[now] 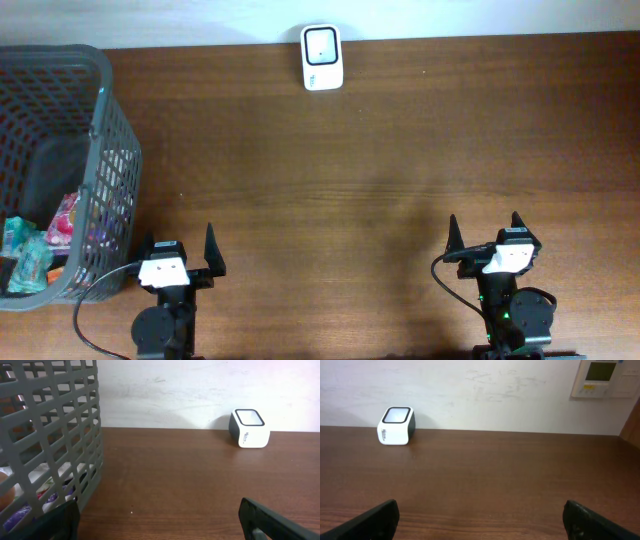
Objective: Scan the item barcode
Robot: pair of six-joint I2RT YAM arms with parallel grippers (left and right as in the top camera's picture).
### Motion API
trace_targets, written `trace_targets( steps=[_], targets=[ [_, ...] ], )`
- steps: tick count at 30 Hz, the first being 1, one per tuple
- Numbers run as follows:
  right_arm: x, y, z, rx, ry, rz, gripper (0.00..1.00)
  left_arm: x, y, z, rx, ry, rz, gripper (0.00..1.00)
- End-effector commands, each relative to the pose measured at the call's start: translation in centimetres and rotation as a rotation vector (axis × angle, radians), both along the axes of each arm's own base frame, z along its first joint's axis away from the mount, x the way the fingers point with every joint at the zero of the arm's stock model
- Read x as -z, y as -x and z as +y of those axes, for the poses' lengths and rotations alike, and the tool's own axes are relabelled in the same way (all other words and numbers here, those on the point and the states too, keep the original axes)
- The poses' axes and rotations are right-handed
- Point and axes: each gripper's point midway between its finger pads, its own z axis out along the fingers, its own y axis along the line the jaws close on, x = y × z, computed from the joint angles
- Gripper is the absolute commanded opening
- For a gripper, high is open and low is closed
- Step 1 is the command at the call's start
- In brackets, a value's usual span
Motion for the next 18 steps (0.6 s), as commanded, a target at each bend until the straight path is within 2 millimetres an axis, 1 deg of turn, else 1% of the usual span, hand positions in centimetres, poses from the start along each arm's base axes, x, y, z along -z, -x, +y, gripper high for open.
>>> trace_targets(
  steps=[1,16,18],
  targets=[
    [0.34,0.0,0.09,-0.003,-0.003,0.005,0.99,0.01,0.03,-0.1,0.009,-0.019,-0.003,0.99],
    [0.34,0.0,0.08,-0.002,-0.003,0.005,0.99,0.01,0.02,-0.11,0.009,-0.019,-0.003,0.99],
    [0.35,0.0,0.09,-0.003,-0.003,0.005,0.99,-0.04,0.06,0.33,-0.016,-0.022,-0.004,0.99]
  ],
)
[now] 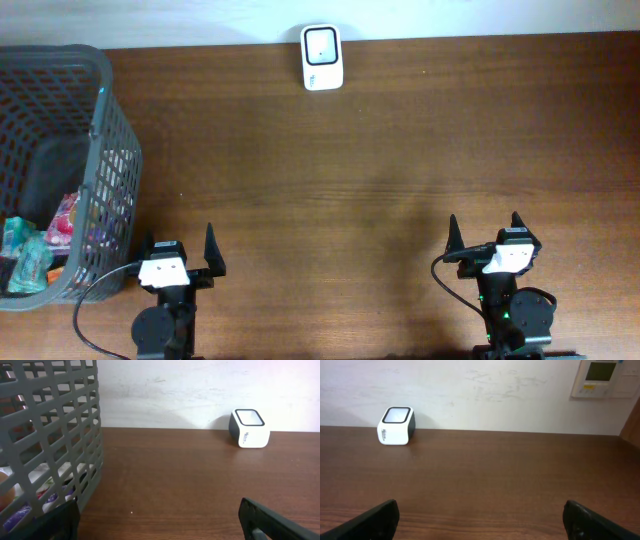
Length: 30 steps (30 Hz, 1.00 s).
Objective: Scan the item barcode
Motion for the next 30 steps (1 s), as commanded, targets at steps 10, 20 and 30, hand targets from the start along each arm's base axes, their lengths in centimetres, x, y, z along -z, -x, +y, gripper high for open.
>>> trace_targets(
  steps=[10,20,30],
  targets=[
    [0.4,0.0,0.1,-0.003,-0.003,0.005,0.99,-17.8,5.7,-4.4,0.24,-0.111,-0.752,0.99],
    [0.4,0.0,0.1,-0.003,-0.003,0.005,0.99,-32.1,3.8,-4.8,0.26,-0.204,-0.415,0.99],
    [0.4,0.0,0.1,-0.003,-0.003,0.005,0.99,-38.8,-4.7,4.6,-0.242,-0.152,0.154,0.99]
  ],
)
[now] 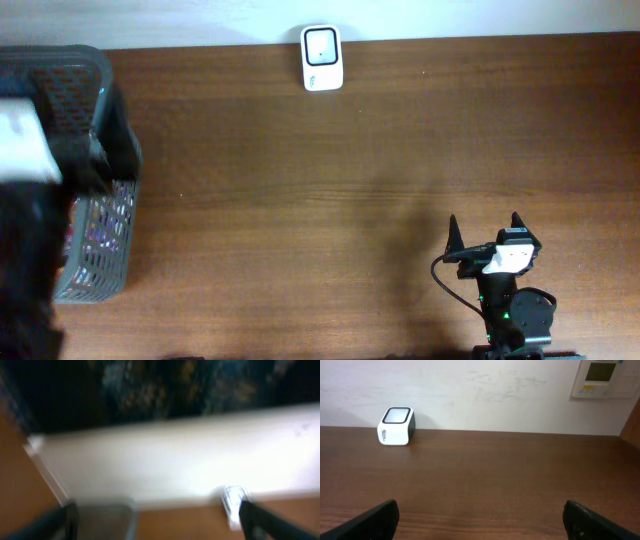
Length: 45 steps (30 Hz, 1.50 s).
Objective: Scan the item barcode
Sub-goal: 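Reach the left gripper into the basket and grasp the white tube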
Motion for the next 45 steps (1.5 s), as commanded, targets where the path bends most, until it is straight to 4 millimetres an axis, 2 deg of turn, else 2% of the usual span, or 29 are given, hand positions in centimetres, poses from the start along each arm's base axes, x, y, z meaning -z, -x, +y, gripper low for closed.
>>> trace_targets(
  steps=[1,3,5,7,8,9,10,12,14,16,18,20,24,29,32,34,35,36,37,38,39,40,42,43,45],
  targets=[
    [0.4,0.0,0.1,-0.002,-0.003,0.005,0.99,-0.6,-2.9,6.2,-0.344,-0.047,0.144,0.99],
    [0.4,0.0,0.1,-0.002,-0.003,0.005,0.99,0.4,-5.1,11.3,-0.52,0.073,0.19,0.99],
    [0.4,0.0,0.1,-0.003,-0.003,0.005,0.99,2.8,-6.7,14.3,-0.556,0.239,0.221,0.99],
    [0.4,0.0,0.1,-0.003,-0.003,0.005,0.99,6.5,-8.2,15.6,-0.486,0.326,0.34,0.99],
    [0.4,0.0,0.1,-0.002,-0.003,0.005,0.99,8.9,-8.2,16.8,-0.503,0.367,0.42,0.99],
    [0.4,0.0,0.1,-0.003,-0.003,0.005,0.99,12.0,-7.8,18.9,-0.559,0.407,0.521,0.98],
    [0.4,0.0,0.1,-0.003,-0.003,0.005,0.99,15.1,-7.1,20.6,-0.606,0.443,0.632,0.88],
    [0.4,0.0,0.1,-0.003,-0.003,0.005,0.99,19.0,-6.7,21.9,-0.596,0.419,0.797,0.9],
    [0.4,0.0,0.1,-0.003,-0.003,0.005,0.99,23.0,-7.6,22.6,-0.563,0.418,0.932,0.9],
    [0.4,0.0,0.1,-0.003,-0.003,0.005,0.99,25.8,-8.9,22.9,-0.514,0.387,1.018,0.89],
    [0.4,0.0,0.1,-0.003,-0.003,0.005,0.99,29.4,-9.9,23.3,-0.471,0.373,1.12,0.88],
    [0.4,0.0,0.1,-0.002,-0.003,0.005,0.99,32.7,-10.0,23.2,-0.431,0.379,1.231,0.87],
    [0.4,0.0,0.1,-0.003,-0.003,0.005,0.99,36.4,-9.7,22.6,-0.376,0.39,1.347,0.85],
    [0.4,0.0,0.1,-0.003,-0.003,0.005,0.99,41.9,-8.0,20.9,-0.323,0.423,1.509,0.86],
    [0.4,0.0,0.1,-0.003,-0.003,0.005,0.99,45.1,-8.2,20.1,-0.271,0.395,1.548,0.86],
    [0.4,0.0,0.1,-0.003,-0.003,0.005,0.99,46.6,-9.2,19.6,-0.255,0.366,1.527,0.84],
    [0.4,0.0,0.1,-0.003,-0.003,0.005,0.99,46.6,-9.5,19.6,-0.253,0.358,1.519,0.74],
    [0.4,0.0,0.1,-0.003,-0.003,0.005,0.99,46.6,-9.6,19.6,-0.254,0.358,1.517,0.72],
    [0.4,0.0,0.1,-0.003,-0.003,0.005,0.99,46.6,-9.6,19.6,-0.254,0.358,1.517,0.61],
    [0.4,0.0,0.1,-0.003,-0.003,0.005,0.99,46.6,-9.6,19.6,-0.254,0.359,1.518,0.44],
    [0.4,0.0,0.1,-0.003,-0.003,0.005,0.99,46.6,-9.5,19.5,-0.253,0.359,1.52,0.42],
    [0.4,0.0,0.1,-0.003,-0.003,0.005,0.99,46.6,-9.5,19.5,-0.252,0.361,1.522,0.52],
    [0.4,0.0,0.1,-0.003,-0.003,0.005,0.99,46.6,-9.4,19.1,-0.237,0.379,1.527,0.62],
    [0.4,0.0,0.1,-0.003,-0.003,0.005,0.99,46.5,-8.9,18.8,-0.233,0.386,1.548,0.66],
    [0.4,0.0,0.1,-0.002,-0.003,0.005,0.99,46.4,-8.1,18.4,-0.227,0.399,1.583,0.67]
  ],
)
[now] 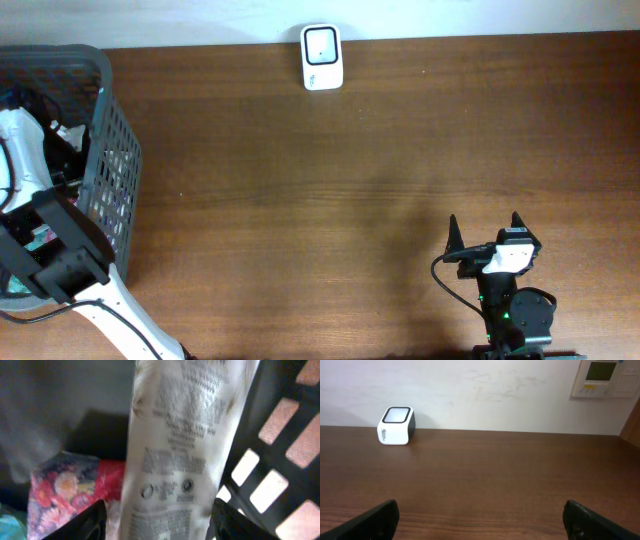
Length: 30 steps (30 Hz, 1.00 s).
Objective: Scan the item barcode
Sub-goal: 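Reach the left gripper into the basket and grasp the white tube, then lift the white tube out and place it on the table center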
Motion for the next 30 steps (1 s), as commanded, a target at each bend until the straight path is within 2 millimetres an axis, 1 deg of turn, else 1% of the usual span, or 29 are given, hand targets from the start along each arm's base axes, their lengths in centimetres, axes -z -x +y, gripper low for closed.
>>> trace_targets(
  steps=[1,2,5,6,7,8,9,10,12,14,15,16,17,19,20,21,22,23,24,25,26,28,30],
  targets=[
    [0.4,0.0,0.1,-0.003,-0.004,0.005,0.99,0.2,1.5,-0.2,-0.001,0.018,0.057,0.67],
    [0.4,0.0,0.1,-0.003,-0.004,0.005,0.99,0.2,1.5,-0.2,-0.001,0.018,0.057,0.64],
    [0.4,0.0,0.1,-0.002,-0.004,0.005,0.99,0.8,2.0,-0.5,-0.001,0.031,0.08,0.64],
    [0.4,0.0,0.1,-0.003,-0.004,0.005,0.99,1.2,2.3,-0.6,0.0,0.036,0.09,0.64],
    [0.4,0.0,0.1,-0.002,-0.004,0.005,0.99,1.7,2.6,-0.7,-0.001,0.038,0.101,0.57],
    [0.4,0.0,0.1,-0.002,-0.004,0.005,0.99,2.2,3.0,-0.6,0.0,0.034,0.118,0.54],
    [0.4,0.0,0.1,-0.003,-0.004,0.005,0.99,2.6,3.7,-0.3,0.007,0.009,0.151,0.49],
    [0.4,0.0,0.1,-0.003,-0.004,0.005,0.99,2.6,3.9,0.0,0.01,-0.006,0.162,0.44],
    [0.4,0.0,0.1,-0.003,-0.004,0.005,0.99,2.2,3.8,0.1,0.002,-0.011,0.16,0.22],
    [0.4,0.0,0.1,-0.003,-0.004,0.005,0.99,1.3,3.4,0.3,-0.037,-0.027,0.145,0.18],
    [0.4,0.0,0.1,-0.002,-0.004,0.005,0.99,0.1,2.8,0.6,-0.055,-0.037,0.124,0.15],
    [0.4,0.0,0.1,-0.003,-0.004,0.005,0.99,-1.6,2.1,0.9,-0.079,-0.056,0.092,0.09],
    [0.4,0.0,0.1,-0.003,-0.004,0.005,0.99,-2.7,1.7,1.1,-0.093,-0.066,0.07,0.08],
    [0.4,0.0,0.1,-0.003,-0.004,0.005,0.99,-5.9,0.2,1.0,-0.101,-0.059,-0.02,0.09],
    [0.4,0.0,0.1,-0.003,-0.004,0.005,0.99,-7.7,-0.5,1.0,-0.103,-0.061,-0.075,0.09],
    [0.4,0.0,0.1,-0.002,-0.004,0.005,0.99,-10.1,-1.8,1.2,-0.127,-0.081,-0.171,0.08],
    [0.4,0.0,0.1,-0.003,-0.004,0.005,0.99,-11.3,-2.3,1.3,-0.129,-0.091,-0.215,0.08],
    [0.4,0.0,0.1,-0.002,-0.004,0.005,0.99,-13.3,-2.7,1.5,-0.129,-0.115,-0.277,0.08],
    [0.4,0.0,0.1,-0.003,-0.004,0.005,0.99,-15.8,-2.9,1.6,-0.127,-0.149,-0.346,0.09],
    [0.4,0.0,0.1,-0.003,-0.004,0.005,0.99,-17.8,-2.8,1.5,-0.126,-0.175,-0.399,0.09],
    [0.4,0.0,0.1,-0.002,-0.004,0.005,0.99,-20.2,-2.5,1.3,-0.125,-0.204,-0.458,0.09],
    [0.4,0.0,0.1,-0.003,-0.004,0.005,0.99,-24.3,-1.5,0.7,-0.123,-0.253,-0.558,0.08],
    [0.4,0.0,0.1,-0.003,-0.004,0.005,0.99,-27.3,-0.6,0.2,-0.134,-0.288,-0.636,0.07]
  ],
)
